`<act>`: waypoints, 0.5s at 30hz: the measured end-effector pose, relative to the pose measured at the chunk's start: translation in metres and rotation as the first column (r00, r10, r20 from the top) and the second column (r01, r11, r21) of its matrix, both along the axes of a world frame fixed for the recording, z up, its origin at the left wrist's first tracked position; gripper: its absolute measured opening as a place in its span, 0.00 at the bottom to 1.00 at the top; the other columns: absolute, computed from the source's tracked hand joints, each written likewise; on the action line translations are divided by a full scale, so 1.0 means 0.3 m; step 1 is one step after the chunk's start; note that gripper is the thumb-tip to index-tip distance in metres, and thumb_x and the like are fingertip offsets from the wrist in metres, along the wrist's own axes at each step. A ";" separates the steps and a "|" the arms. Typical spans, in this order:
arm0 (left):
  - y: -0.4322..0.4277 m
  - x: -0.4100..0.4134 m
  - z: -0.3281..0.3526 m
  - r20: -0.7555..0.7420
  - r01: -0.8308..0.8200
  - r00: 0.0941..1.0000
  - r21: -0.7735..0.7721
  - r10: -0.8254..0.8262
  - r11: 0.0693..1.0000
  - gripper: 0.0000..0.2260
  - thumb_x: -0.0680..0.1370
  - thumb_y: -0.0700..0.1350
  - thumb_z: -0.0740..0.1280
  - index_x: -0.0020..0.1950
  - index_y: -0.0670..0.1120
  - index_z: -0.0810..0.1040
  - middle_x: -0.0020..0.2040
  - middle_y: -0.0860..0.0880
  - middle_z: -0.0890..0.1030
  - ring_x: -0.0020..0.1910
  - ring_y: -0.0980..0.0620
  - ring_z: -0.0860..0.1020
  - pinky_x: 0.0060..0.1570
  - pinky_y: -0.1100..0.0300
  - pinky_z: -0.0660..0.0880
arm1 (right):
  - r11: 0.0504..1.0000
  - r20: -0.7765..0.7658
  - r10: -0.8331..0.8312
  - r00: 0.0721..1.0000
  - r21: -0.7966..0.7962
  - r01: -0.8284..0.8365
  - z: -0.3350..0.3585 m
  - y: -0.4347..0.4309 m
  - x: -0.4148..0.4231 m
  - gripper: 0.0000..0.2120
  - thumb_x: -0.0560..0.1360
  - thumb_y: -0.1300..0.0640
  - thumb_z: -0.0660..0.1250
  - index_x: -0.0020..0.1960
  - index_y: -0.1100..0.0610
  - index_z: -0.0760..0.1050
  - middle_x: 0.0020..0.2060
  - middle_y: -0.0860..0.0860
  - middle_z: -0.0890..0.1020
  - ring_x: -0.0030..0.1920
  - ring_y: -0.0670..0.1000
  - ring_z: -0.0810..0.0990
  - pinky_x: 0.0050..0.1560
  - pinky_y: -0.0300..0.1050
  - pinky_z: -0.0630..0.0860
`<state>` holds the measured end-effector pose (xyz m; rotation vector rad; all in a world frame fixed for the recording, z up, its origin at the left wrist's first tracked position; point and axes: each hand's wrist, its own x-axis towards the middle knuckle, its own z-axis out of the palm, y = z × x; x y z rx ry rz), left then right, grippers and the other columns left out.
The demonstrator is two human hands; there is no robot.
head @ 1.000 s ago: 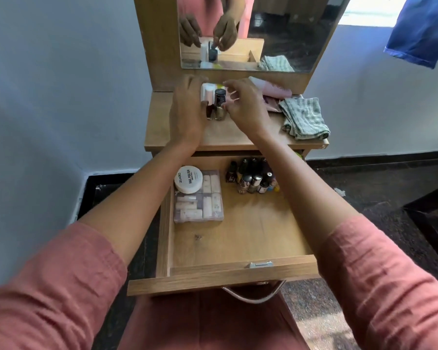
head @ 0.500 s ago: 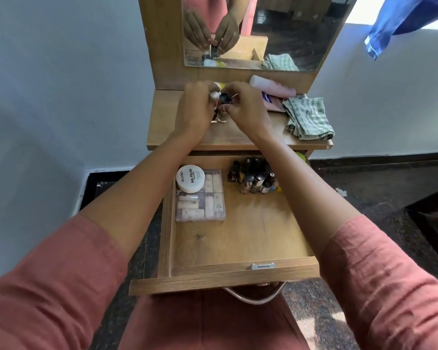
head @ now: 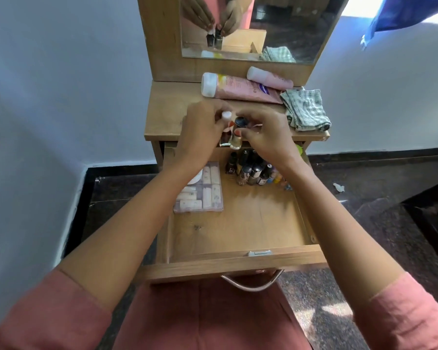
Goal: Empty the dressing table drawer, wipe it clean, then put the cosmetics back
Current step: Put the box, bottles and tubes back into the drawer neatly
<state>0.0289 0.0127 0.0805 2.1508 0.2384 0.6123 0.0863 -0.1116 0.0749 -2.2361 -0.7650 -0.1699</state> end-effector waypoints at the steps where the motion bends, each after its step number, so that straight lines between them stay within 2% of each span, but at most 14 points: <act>1: -0.012 -0.005 -0.017 -0.021 0.004 1.000 -0.012 -0.005 1.000 0.10 0.74 0.37 0.67 0.54 0.42 0.80 0.52 0.46 0.83 0.48 0.54 0.80 0.52 0.61 0.76 | 1.000 -0.015 -0.005 1.000 -0.019 0.004 -0.014 -0.013 -0.011 0.16 0.69 0.66 0.70 0.56 0.62 0.78 0.50 0.57 0.81 0.46 0.47 0.76 0.46 0.26 0.69; 5: -0.055 -0.023 -0.093 -0.081 0.035 0.996 -0.065 -0.040 0.997 0.09 0.73 0.35 0.67 0.52 0.39 0.81 0.51 0.44 0.83 0.49 0.50 0.80 0.55 0.55 0.77 | 0.997 -0.077 -0.023 0.997 -0.074 0.017 -0.083 -0.047 -0.042 0.15 0.69 0.68 0.68 0.57 0.64 0.77 0.50 0.58 0.80 0.45 0.47 0.74 0.42 0.18 0.66; 8: -0.071 -0.027 -0.151 -0.139 0.012 0.990 -0.081 -0.023 0.997 0.10 0.72 0.35 0.69 0.53 0.40 0.81 0.51 0.44 0.83 0.50 0.49 0.80 0.54 0.55 0.77 | 0.994 -0.091 -0.028 0.995 -0.105 0.019 -0.138 -0.055 -0.049 0.16 0.69 0.69 0.69 0.56 0.64 0.78 0.51 0.59 0.79 0.49 0.54 0.77 0.44 0.24 0.66; 12: -0.080 -0.030 -0.212 -0.179 -0.001 0.984 -0.075 -0.012 0.997 0.09 0.73 0.35 0.68 0.53 0.40 0.81 0.49 0.44 0.83 0.49 0.50 0.80 0.51 0.58 0.75 | 0.990 -0.122 -0.010 0.993 -0.144 -0.008 -0.184 -0.057 -0.052 0.16 0.70 0.68 0.68 0.58 0.63 0.77 0.53 0.57 0.78 0.52 0.53 0.78 0.50 0.31 0.69; 15: -0.084 -0.030 -0.244 -0.213 -0.003 0.977 -0.107 -0.020 0.994 0.09 0.74 0.35 0.67 0.53 0.40 0.80 0.49 0.44 0.83 0.49 0.49 0.80 0.52 0.54 0.76 | 0.984 -0.129 0.009 0.992 -0.175 -0.032 -0.206 -0.058 -0.050 0.16 0.70 0.67 0.68 0.58 0.63 0.76 0.53 0.57 0.79 0.51 0.54 0.78 0.52 0.36 0.72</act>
